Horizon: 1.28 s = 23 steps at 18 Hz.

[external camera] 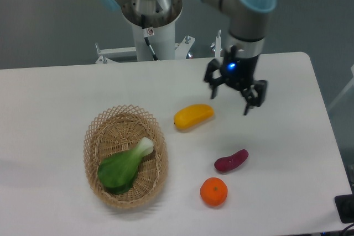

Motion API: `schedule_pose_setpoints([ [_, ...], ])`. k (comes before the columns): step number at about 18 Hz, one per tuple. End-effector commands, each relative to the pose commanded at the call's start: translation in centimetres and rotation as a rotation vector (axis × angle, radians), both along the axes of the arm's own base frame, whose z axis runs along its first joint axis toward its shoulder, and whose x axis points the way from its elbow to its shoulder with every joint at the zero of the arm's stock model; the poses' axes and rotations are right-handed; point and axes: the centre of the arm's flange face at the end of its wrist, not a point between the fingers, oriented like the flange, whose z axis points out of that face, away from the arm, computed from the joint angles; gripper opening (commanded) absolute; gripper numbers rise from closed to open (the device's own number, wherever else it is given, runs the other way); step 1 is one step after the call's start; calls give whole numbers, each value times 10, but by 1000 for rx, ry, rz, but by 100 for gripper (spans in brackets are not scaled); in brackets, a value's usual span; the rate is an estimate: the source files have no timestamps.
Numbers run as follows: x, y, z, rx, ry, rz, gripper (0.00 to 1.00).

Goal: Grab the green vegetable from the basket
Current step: 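Move the open gripper over the basket above the green bok choy, then lower the gripper onto the bok choy stem and close on it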

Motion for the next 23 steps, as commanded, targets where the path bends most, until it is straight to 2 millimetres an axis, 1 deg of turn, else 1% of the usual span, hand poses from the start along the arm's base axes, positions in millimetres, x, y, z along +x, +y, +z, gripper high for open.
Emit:
schedule_pose_setpoints([
  [2, 18, 13, -11, 5, -17, 21, 100],
  [5, 51, 35, -28, -16, -48, -24, 100],
  [8, 77, 57, -55, -66, -77, -37, 100],
  [11, 106, 83, -79, -136, -17, -78, 100],
  [12, 108, 87, -86, -145, -3, -75, 100],
  [13, 108, 90, -86, -137, 5, -69, 100],
  [15, 122, 96, -95, -145, -1, -80, 100],
  [16, 129, 99, -103, -155, -6, -91, 100],
  [18, 131, 100, -105, -157, -3, -95, 100],
  [19, 132, 100, -110, -163, -8, -98, 100],
  [20, 132, 99, -121, -180, -17, -100, 100],
  [22, 131, 99, -128, -205, -3, -101, 100],
  [23, 137, 102, -133, -217, -2, -112, 100],
])
